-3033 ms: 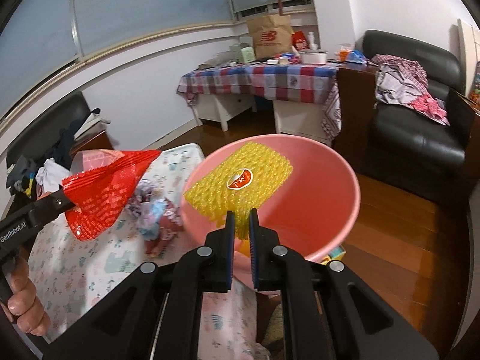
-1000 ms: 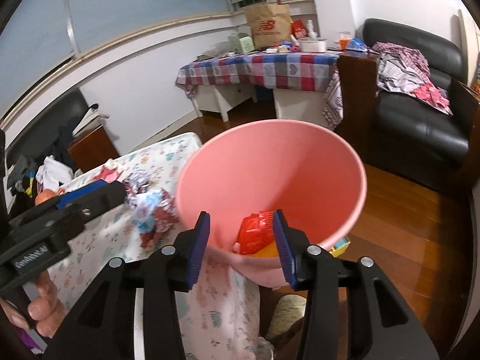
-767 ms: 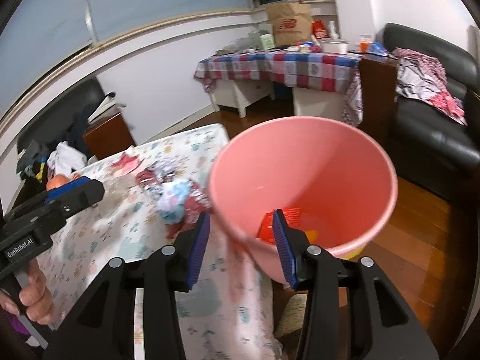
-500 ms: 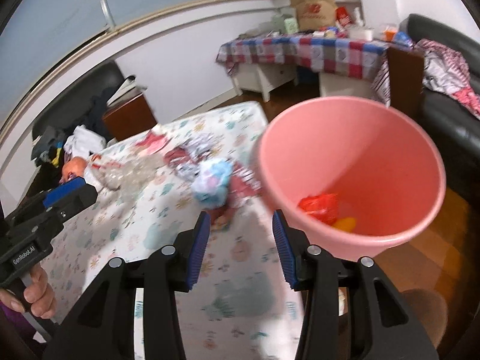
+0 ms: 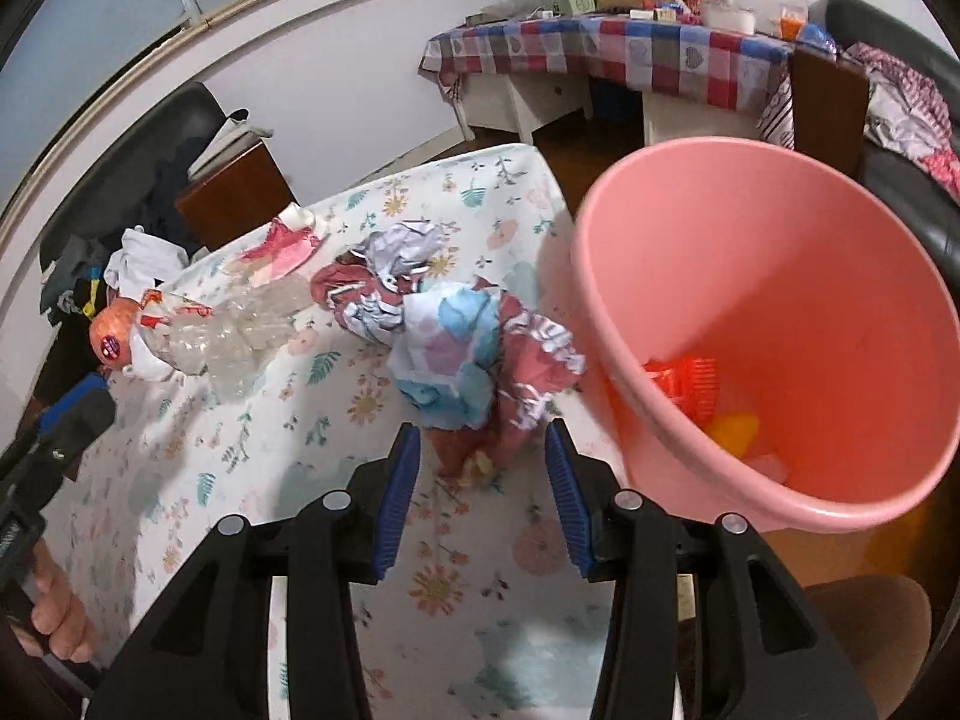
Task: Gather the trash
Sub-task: 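Move back to the table and grasp the crumpled blue-and-red paper with the right tool, then grasp the clear plastic wrap with the left tool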
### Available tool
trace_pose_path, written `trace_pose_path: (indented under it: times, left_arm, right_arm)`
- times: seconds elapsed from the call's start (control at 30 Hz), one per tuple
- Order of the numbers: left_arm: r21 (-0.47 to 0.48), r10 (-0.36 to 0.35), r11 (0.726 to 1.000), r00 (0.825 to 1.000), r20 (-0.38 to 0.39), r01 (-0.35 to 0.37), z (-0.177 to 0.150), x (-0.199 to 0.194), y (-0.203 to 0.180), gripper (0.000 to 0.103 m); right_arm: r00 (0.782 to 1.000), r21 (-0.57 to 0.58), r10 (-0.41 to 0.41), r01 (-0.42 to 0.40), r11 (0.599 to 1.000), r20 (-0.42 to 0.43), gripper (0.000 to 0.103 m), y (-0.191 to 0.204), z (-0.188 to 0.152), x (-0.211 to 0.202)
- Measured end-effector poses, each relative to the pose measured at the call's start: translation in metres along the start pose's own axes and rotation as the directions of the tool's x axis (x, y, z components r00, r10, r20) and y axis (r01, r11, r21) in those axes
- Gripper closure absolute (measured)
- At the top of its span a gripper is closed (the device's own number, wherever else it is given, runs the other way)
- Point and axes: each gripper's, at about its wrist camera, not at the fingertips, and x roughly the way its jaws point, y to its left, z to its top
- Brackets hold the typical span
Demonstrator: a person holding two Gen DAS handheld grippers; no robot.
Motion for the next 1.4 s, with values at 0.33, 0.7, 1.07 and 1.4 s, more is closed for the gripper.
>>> trace_pose_path:
  times: [0.33, 0.7, 1.07, 1.4]
  left_arm:
    - [-0.101, -0.083, 0.992, 0.996, -0.014, 0.081, 0.027, 0.026, 0.016, 0.052]
    - [0.088, 0.006, 0.996, 0.995, -0.098, 0.002, 0.044, 0.075, 0.004, 0.051]
    - [0.019, -0.007, 1.000, 0.984, -0.179, 0.011, 0.015, 0.072, 0.032, 0.062]
    - [0.016, -0.043, 0.999, 0.986, -0.162, 0.046, 0.002, 0.054, 0.025, 0.103]
  right_arm:
    - [1.000, 0.023, 0.012, -0.011, 1.000, -0.016, 0.067, 0.005, 0.006, 0.016]
    - [0.997, -0.061, 0.075, -0.074, 0.995, 0.014, 0.091, 0.017, -0.007, -0.006]
    - [0.995, -0.055, 0.101, -0.100, 0.993, 0.018, 0.091, 0.013, -0.021, -0.014]
    - [0.994, -0.072, 0.098, -0.094, 0.993, 0.048, 0.091, 0.015, -0.024, -0.019]
